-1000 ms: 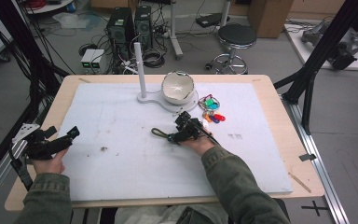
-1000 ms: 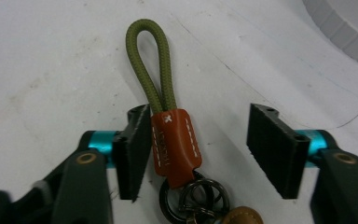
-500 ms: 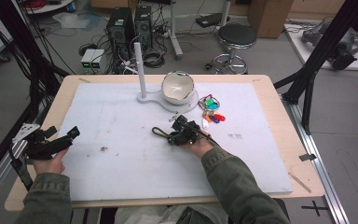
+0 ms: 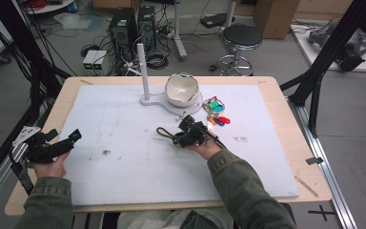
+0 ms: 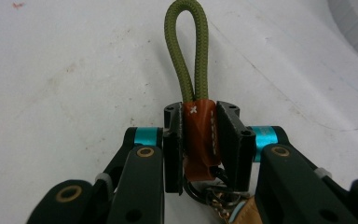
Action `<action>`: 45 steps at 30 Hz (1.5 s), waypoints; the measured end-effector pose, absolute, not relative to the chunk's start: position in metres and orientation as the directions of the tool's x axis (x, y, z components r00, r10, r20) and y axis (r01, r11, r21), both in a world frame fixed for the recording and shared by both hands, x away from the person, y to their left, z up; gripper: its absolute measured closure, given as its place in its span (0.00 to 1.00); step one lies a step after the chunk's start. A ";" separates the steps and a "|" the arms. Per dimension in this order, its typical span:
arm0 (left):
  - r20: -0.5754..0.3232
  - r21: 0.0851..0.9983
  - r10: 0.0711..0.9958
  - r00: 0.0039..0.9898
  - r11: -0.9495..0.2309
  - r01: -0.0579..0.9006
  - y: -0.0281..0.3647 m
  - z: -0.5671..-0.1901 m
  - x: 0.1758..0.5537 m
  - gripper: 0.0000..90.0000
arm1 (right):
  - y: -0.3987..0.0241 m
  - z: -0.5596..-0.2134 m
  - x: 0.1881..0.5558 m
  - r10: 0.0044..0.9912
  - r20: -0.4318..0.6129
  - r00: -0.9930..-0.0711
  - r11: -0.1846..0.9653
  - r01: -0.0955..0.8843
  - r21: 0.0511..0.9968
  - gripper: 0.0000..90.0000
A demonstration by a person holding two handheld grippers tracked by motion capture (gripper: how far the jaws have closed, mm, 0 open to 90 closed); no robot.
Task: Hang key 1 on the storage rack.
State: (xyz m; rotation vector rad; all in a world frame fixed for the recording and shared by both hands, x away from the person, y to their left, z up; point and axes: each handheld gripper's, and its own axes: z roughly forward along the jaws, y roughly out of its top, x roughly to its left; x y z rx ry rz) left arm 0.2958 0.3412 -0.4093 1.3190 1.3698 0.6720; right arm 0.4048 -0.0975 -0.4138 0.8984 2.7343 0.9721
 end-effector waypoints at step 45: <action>-0.302 0.913 0.935 0.183 0.228 0.339 0.341 -0.410 0.296 0.02 | -0.108 -0.328 0.440 0.611 0.133 -0.781 0.456 0.484 0.747 0.81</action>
